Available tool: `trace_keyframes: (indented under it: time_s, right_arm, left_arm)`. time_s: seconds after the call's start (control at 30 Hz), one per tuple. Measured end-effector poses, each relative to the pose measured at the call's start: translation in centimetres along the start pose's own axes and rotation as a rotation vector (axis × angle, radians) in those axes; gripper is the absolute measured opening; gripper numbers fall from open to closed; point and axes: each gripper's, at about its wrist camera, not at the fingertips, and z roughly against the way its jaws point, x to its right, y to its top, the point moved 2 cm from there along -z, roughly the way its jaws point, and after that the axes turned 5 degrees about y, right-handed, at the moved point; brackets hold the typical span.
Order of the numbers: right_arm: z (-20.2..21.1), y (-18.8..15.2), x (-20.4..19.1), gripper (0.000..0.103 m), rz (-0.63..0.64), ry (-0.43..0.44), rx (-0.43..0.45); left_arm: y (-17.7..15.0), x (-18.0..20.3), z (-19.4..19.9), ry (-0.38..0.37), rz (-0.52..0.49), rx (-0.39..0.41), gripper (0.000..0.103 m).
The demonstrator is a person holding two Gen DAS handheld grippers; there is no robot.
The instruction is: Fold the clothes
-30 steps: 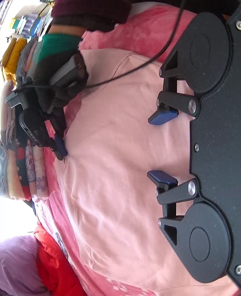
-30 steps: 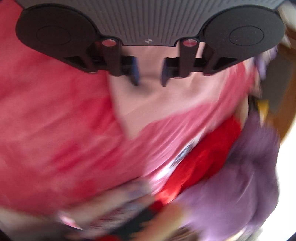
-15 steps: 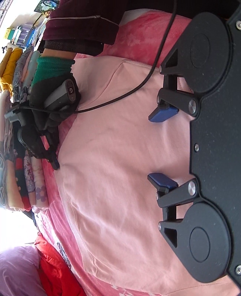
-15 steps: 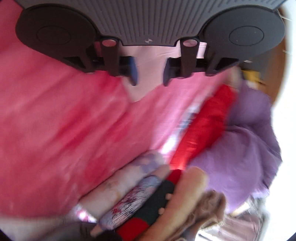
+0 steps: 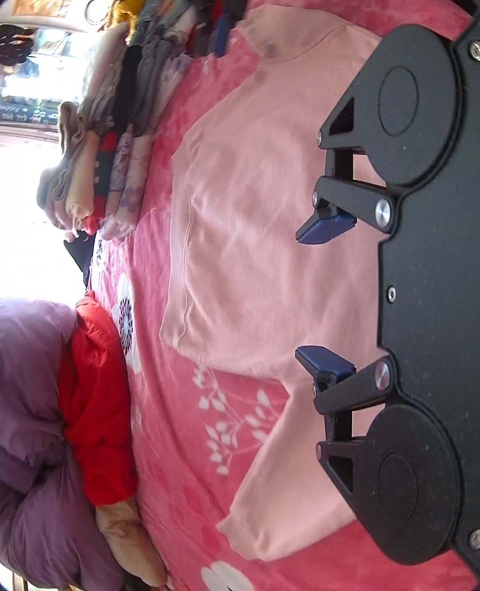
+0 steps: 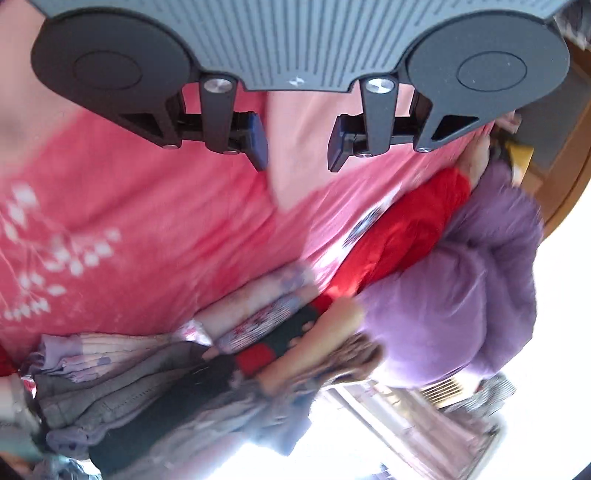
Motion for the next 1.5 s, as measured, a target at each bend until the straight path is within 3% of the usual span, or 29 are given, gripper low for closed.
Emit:
trace_keyframes:
  time_s: [0.2,0.3,0.37,0.43,0.5,0.57,0.63,0.73,0.83,0.97,1.13,1.3,1.37,1.5]
  right_arm:
    - [3.8,-7.3,-5.0,0.038,0.193,0.002,-0.105]
    - [4.3,-11.1,-8.1,0.037,0.338,0.012,-0.173]
    - [4.3,-13.7,-10.3,0.037,0.483,0.008,-0.205]
    - [3.6,-16.6,-11.7,0.032,0.629,-0.060,-0.276]
    - [3.2,-19.1,-12.1,0.031,0.736,-0.131,-0.318]
    - [4.1,-19.7,-13.2,0.031,0.794,-0.146,-0.263]
    - [5.3,-19.3,-14.3,0.033,0.804,-0.120,-0.191]
    - [3.9,-20.1,-13.1,0.035,0.754,-0.180,-0.326]
    - [5.0,-19.2,-12.8,0.036,0.703,-0.169,-0.309]
    - [7.5,-17.5,-11.8,0.038,0.563,-0.171,-0.245]
    - [10.8,-14.3,-6.6,0.048,0.149,-0.170,-0.083]
    - [13.5,-13.0,0.0,0.054,-0.224,-0.183,0.064]
    - [13.9,-13.0,1.3,0.054,-0.283,-0.179,0.091]
    - [13.6,-13.3,1.9,0.054,-0.284,-0.187,0.106]
  left_arm:
    - [-2.0,2.8,2.5,-0.070,-0.092,-0.020,0.060]
    - [-4.0,5.5,3.8,-0.111,-0.188,-0.019,0.060]
    - [-5.7,7.3,3.7,-0.100,-0.290,-0.041,0.060]
    - [-7.6,8.5,2.6,-0.065,-0.390,-0.111,0.060]
    - [-7.5,8.7,3.8,-0.052,-0.405,-0.039,0.060]
    - [-7.0,8.6,4.9,-0.047,-0.407,0.014,0.060]
    - [-7.6,8.2,3.9,-0.040,-0.401,-0.049,0.060]
    - [-8.1,7.3,3.4,-0.060,-0.353,-0.086,0.060]
    - [-7.2,7.0,4.8,-0.055,-0.308,-0.048,0.061]
    - [-7.1,7.0,5.1,-0.053,-0.276,-0.042,0.061]
    - [-6.4,7.3,6.0,-0.042,-0.261,0.002,0.061]
    - [-5.2,7.3,6.1,-0.069,-0.169,0.018,0.061]
    - [-4.9,7.3,5.8,-0.080,-0.127,0.024,0.061]
    - [-5.4,7.3,4.7,-0.106,-0.092,-0.005,0.065]
